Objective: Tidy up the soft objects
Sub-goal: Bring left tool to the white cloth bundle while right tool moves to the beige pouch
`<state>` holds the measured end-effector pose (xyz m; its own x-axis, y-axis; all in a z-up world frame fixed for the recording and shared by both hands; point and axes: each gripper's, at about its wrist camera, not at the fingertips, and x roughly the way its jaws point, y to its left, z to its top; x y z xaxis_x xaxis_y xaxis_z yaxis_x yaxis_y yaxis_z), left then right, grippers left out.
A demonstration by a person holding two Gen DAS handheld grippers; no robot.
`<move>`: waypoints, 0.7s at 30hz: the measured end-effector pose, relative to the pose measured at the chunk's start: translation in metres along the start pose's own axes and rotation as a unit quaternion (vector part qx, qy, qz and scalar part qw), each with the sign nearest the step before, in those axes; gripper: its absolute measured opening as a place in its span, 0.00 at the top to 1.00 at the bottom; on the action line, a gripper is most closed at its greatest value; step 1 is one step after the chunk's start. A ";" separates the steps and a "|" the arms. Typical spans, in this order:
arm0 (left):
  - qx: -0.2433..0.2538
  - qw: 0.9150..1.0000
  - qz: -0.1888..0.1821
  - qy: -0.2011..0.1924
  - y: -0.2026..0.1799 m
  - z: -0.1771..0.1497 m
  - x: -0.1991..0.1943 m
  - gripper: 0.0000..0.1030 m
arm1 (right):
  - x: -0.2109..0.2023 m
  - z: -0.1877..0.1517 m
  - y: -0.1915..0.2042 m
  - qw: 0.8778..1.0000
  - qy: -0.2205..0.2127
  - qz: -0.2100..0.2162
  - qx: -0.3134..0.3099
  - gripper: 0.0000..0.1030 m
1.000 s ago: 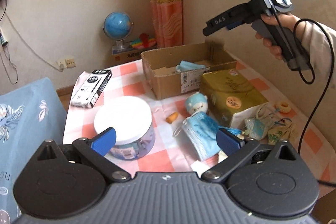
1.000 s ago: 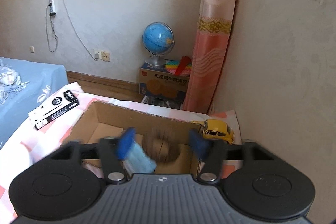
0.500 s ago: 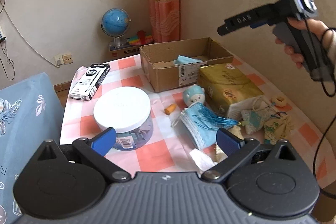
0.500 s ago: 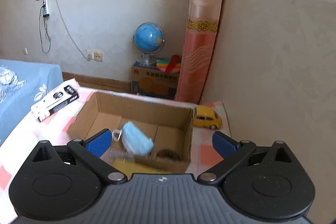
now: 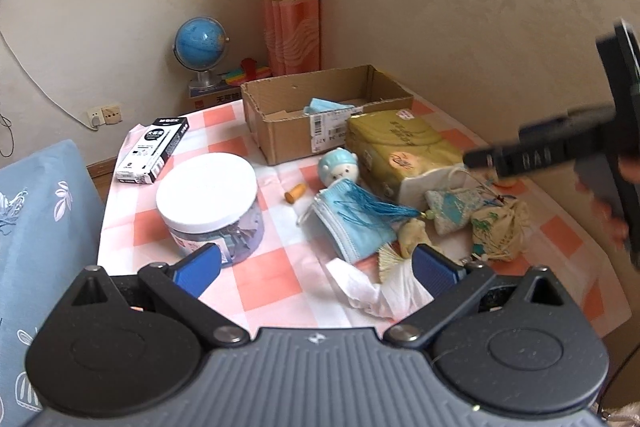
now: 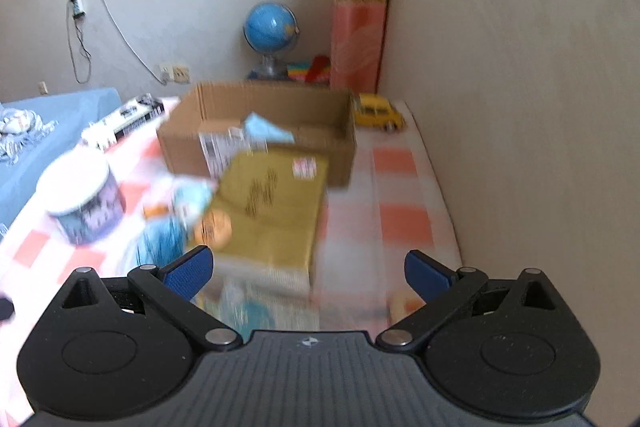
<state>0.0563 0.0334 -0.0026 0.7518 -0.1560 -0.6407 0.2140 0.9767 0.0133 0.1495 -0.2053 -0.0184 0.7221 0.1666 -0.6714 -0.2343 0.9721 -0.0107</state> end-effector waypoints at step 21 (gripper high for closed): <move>0.033 0.997 -0.031 0.056 -0.022 -0.015 0.026 0.02 | 0.025 -0.069 -0.009 0.997 0.060 -0.043 0.030 0.00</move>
<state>0.0623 0.0100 -0.0312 0.6627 -0.1941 -0.7233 0.3012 0.9534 0.0200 0.1247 -0.2215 -0.0861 0.6546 0.0654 -0.7531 -0.1336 0.9906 -0.0301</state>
